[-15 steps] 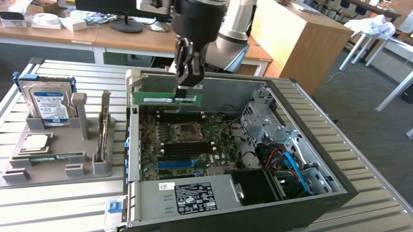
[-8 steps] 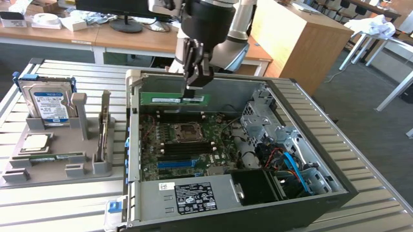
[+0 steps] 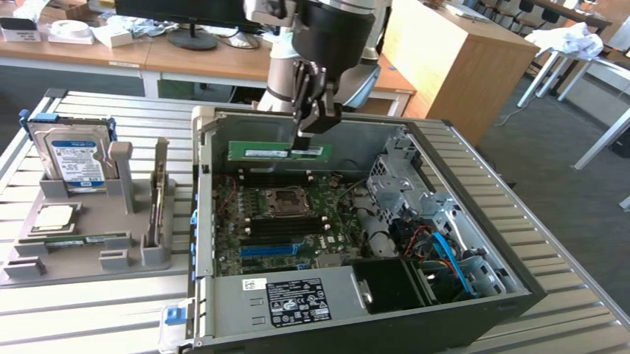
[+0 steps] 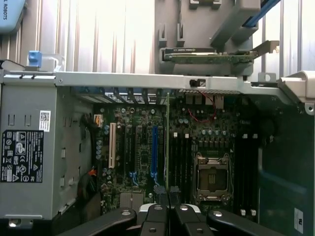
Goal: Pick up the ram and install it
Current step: 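Pick up the ram and move it above insertion slot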
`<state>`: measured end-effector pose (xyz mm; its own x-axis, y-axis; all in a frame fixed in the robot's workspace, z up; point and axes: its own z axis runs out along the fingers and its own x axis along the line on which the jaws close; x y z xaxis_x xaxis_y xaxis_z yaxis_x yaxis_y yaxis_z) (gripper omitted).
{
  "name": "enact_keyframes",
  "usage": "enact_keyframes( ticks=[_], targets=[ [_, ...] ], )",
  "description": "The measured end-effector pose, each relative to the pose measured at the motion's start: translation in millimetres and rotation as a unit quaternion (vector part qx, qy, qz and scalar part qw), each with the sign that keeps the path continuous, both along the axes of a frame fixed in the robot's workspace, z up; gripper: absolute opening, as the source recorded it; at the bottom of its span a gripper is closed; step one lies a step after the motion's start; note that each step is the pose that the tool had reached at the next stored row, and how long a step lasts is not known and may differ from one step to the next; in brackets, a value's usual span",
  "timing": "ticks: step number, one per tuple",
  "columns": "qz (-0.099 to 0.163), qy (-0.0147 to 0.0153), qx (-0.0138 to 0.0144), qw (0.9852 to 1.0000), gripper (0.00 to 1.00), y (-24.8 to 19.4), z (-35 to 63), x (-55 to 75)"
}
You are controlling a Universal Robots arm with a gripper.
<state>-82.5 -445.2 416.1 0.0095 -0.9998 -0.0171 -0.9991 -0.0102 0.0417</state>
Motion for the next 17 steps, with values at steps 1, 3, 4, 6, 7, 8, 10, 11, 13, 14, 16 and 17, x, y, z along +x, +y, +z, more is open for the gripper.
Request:
enact_keyframes(
  ticks=[1, 3, 4, 6, 7, 8, 10, 11, 13, 14, 16, 17],
  targets=[
    [0.000, 0.0000, 0.0000, 1.0000, 0.11, 0.0, 0.0, 2.3],
    [0.000, 0.0000, 0.0000, 1.0000, 0.11, 0.0, 0.0, 6.3],
    [0.000, 0.0000, 0.0000, 1.0000, 0.11, 0.0, 0.0, 8.3],
    [0.000, 0.0001, 0.0000, 1.0000, 0.11, 0.0, 0.0, 12.1],
    [0.000, 0.0000, 0.0000, 1.0000, 0.11, 0.0, 0.0, 14.1],
    [0.000, 0.0000, 0.0000, 1.0000, 0.11, 0.0, 0.0, 16.0],
    [0.000, 0.0000, 0.0000, 1.0000, 0.11, 0.0, 0.0, 19.6],
    [0.000, 0.0000, 0.0000, 1.0000, 0.11, 0.0, 0.0, 21.4],
    [0.000, 0.0000, 0.0000, 1.0000, 0.11, 0.0, 0.0, 25.1],
    [0.000, 0.0000, 0.0000, 1.0000, 0.11, 0.0, 0.0, 27.0],
    [0.000, 0.0000, 0.0000, 1.0000, 0.11, 0.0, 0.0, 30.6],
    [0.000, 0.0000, 0.0000, 1.0000, 0.11, 0.0, 0.0, 32.4]
  ],
)
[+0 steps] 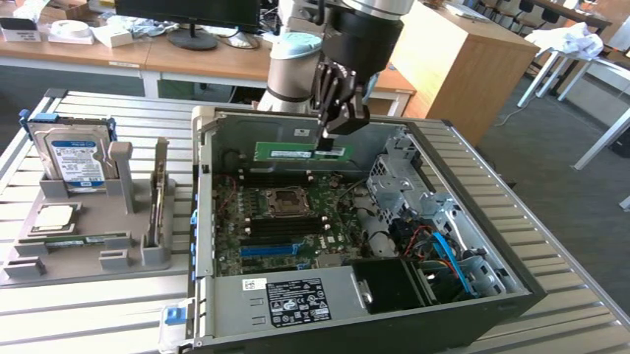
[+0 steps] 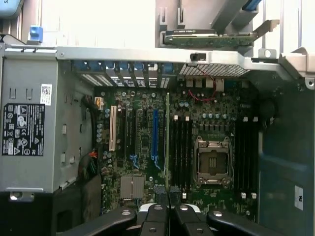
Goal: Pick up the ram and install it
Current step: 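Pick up the ram and move it above insertion slot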
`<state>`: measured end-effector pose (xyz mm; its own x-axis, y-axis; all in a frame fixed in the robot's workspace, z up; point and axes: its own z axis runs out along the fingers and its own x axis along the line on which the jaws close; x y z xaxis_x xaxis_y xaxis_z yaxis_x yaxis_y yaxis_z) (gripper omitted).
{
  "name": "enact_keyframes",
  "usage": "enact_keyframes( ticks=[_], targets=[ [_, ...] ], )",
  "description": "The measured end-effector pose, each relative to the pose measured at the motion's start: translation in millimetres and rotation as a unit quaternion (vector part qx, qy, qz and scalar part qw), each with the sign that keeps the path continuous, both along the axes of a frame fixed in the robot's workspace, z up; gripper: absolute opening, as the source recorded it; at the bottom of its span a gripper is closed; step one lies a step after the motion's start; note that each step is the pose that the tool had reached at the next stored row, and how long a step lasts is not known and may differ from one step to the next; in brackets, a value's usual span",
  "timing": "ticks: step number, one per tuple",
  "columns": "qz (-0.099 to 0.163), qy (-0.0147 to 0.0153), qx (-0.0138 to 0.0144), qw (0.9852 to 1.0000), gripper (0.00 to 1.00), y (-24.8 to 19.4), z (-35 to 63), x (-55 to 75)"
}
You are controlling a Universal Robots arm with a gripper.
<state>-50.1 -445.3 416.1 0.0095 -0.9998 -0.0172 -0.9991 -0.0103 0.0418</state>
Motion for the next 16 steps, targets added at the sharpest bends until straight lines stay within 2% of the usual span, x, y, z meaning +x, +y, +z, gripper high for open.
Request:
enact_keyframes(
  ticks=[10, 16],
  targets=[
    [0.000, 0.0000, 0.0000, 1.0000, 0.11, 0.0, 0.0, 17.1],
    [0.000, 0.0000, 0.0000, 1.0000, 0.11, 0.2, 0.0, 18.6]
  ],
)
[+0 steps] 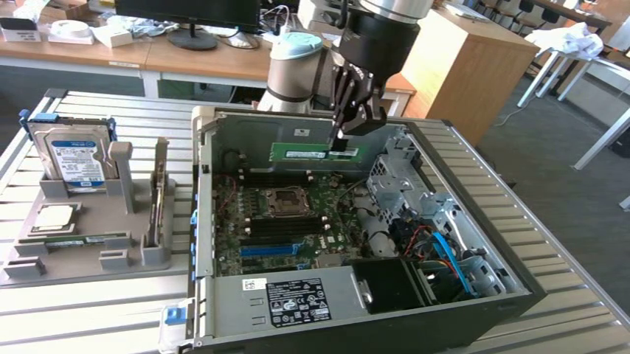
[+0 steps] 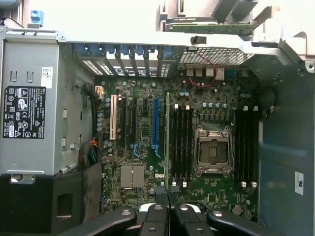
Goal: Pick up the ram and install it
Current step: 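Pick up the ram and move it above insertion slot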
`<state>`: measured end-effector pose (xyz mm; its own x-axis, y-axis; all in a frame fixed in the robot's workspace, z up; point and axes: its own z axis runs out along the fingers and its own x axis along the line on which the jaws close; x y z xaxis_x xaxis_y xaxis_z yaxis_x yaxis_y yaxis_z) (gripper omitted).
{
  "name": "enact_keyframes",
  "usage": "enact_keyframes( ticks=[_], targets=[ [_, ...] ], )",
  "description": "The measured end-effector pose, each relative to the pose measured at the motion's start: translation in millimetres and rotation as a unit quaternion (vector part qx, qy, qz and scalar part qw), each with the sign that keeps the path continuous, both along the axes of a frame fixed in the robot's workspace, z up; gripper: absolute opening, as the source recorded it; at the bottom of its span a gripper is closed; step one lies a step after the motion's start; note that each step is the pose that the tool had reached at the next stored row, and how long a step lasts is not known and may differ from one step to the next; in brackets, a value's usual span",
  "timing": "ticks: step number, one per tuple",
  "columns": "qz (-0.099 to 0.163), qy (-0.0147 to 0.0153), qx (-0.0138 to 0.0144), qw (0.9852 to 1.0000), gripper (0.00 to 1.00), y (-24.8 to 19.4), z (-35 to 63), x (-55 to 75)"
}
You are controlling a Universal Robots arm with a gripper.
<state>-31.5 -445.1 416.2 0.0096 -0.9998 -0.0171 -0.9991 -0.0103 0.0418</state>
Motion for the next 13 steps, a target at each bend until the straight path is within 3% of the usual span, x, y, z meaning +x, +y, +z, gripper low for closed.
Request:
enact_keyframes(
  ticks=[3, 13],
  targets=[
    [0.000, 0.0000, 0.0000, 1.0000, 0.11, 3.5, -0.1, -0.1],
    [0.000, -0.0001, 0.0001, 1.0000, 0.11, 23.2, -1.0, -0.1]
  ],
)
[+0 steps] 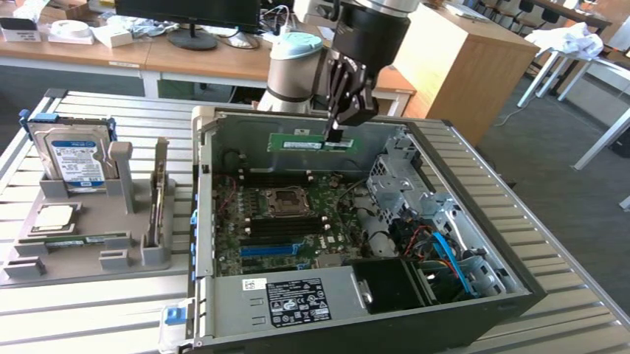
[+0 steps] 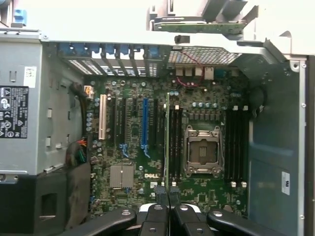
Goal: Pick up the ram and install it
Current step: 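Pick up the ram and move it above insertion slot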
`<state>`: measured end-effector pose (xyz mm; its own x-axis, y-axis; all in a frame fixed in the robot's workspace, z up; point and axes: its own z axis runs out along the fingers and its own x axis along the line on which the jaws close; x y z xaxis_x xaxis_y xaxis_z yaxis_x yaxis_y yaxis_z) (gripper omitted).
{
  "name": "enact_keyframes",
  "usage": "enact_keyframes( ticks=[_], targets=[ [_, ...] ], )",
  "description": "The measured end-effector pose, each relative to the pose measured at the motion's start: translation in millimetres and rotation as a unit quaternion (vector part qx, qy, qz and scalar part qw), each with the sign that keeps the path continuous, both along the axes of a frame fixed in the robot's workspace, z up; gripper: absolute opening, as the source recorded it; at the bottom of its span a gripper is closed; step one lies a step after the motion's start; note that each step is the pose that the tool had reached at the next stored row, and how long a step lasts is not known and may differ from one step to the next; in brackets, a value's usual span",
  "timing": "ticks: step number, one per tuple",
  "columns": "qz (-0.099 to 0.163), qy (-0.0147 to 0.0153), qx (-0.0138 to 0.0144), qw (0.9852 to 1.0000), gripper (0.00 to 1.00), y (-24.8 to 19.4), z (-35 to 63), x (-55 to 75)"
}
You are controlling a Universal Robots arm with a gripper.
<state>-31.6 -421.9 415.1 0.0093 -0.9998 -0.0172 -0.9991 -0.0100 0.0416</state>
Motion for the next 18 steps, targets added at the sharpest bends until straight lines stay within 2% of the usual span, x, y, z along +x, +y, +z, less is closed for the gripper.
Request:
enact_keyframes(
  ticks=[15, 18],
  targets=[
    [-0.001, 0.0000, 0.0003, 1.0000, 0.11, 31.1, -1.9, -0.1],
    [-0.001, 0.0000, 0.0003, 1.0000, 0.11, 33.0, -2.0, -0.1]
  ],
)
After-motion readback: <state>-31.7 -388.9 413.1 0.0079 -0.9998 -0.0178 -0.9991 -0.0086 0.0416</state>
